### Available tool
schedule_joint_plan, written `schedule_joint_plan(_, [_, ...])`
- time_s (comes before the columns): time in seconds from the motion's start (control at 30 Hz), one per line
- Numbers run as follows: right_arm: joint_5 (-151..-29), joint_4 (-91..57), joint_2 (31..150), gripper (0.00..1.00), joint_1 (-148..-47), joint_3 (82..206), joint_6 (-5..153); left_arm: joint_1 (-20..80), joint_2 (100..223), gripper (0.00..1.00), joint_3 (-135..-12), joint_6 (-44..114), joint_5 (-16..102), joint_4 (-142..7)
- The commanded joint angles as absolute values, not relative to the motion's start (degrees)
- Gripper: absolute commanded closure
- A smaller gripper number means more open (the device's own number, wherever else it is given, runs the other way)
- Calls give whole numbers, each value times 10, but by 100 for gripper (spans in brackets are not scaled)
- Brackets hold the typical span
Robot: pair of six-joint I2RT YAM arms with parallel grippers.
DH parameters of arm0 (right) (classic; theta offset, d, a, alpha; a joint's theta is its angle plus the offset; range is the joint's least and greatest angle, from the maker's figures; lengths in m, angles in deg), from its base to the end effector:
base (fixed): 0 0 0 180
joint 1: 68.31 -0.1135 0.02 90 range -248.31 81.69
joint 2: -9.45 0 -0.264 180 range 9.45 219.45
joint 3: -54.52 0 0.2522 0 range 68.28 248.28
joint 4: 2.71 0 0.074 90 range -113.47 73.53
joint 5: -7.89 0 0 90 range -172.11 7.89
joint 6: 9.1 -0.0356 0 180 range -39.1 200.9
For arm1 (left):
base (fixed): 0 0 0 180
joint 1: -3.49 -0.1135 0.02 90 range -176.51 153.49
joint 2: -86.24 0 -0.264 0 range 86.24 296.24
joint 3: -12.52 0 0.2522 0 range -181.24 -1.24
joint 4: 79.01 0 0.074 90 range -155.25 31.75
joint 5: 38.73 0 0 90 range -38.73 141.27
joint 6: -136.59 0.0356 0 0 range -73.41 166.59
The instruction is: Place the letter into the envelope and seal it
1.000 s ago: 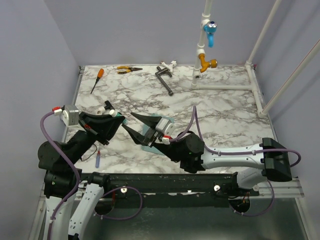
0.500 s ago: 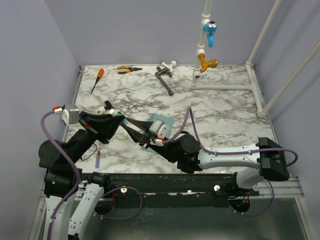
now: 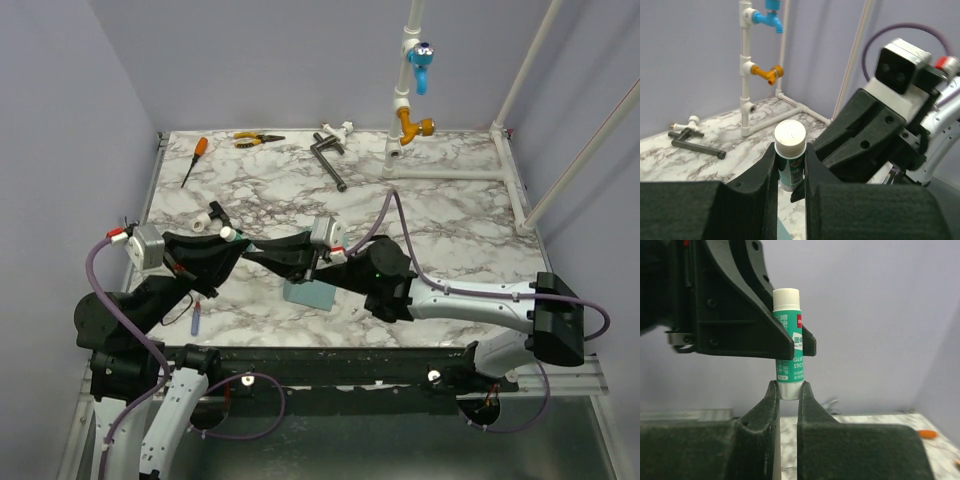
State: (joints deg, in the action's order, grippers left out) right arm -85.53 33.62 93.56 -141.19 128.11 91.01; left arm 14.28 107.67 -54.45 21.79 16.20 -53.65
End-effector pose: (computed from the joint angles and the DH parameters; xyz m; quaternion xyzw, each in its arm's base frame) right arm 0.0979 0.3251 0.3778 -0.3708 0.3810 0.4545 0.7146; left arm 0.0430 -0.0290 0.4255 0.1787 0.5718 -0.4031 0.6918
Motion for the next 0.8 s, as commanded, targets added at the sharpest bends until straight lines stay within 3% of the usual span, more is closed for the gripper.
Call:
schedule_joint_plan(0.0, [-1127,381,904,99,-1348,1272,753,146,1057,100,-510,277,8,-532])
schedule_joint_plan(0.2, [-1308,472,904,99,-1319,1274,664,146,1069,100,-510,272,-50,-539])
schedule_joint_plan(0.5, [-1457,621,957,99,-1285,1312,505,146,1066,100,-510,312,-99,-543])
schedule_joint_plan(0.77, [-1425,606,980,99,-1282,1333,498,146,1062,100,-513,302,-85,-543])
